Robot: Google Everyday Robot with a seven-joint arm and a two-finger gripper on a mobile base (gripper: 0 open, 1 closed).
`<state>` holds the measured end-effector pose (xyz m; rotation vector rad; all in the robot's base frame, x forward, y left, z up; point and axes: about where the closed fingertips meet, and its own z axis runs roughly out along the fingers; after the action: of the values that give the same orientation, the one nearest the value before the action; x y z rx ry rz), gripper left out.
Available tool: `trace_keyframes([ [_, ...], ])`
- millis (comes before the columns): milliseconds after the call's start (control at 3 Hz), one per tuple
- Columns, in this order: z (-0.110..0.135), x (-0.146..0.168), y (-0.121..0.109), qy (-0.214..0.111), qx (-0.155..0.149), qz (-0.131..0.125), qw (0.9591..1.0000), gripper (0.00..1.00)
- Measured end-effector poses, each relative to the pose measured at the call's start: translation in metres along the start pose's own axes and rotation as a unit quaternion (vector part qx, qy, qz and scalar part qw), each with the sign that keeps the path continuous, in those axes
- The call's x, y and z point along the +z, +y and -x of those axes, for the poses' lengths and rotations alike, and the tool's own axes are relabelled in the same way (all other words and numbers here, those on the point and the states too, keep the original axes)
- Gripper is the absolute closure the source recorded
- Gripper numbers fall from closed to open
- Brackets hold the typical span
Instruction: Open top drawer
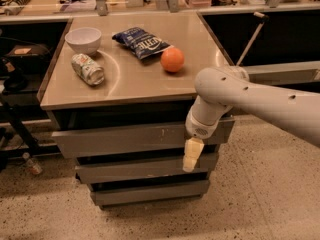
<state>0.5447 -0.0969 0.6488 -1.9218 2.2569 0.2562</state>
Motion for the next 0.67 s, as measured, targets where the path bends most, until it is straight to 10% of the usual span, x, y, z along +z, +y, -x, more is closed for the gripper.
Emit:
trace_keyframes([
  [667, -0.010, -0.011, 0.051, -0.009, 0.020, 0.039, 0.9990, 0.00],
])
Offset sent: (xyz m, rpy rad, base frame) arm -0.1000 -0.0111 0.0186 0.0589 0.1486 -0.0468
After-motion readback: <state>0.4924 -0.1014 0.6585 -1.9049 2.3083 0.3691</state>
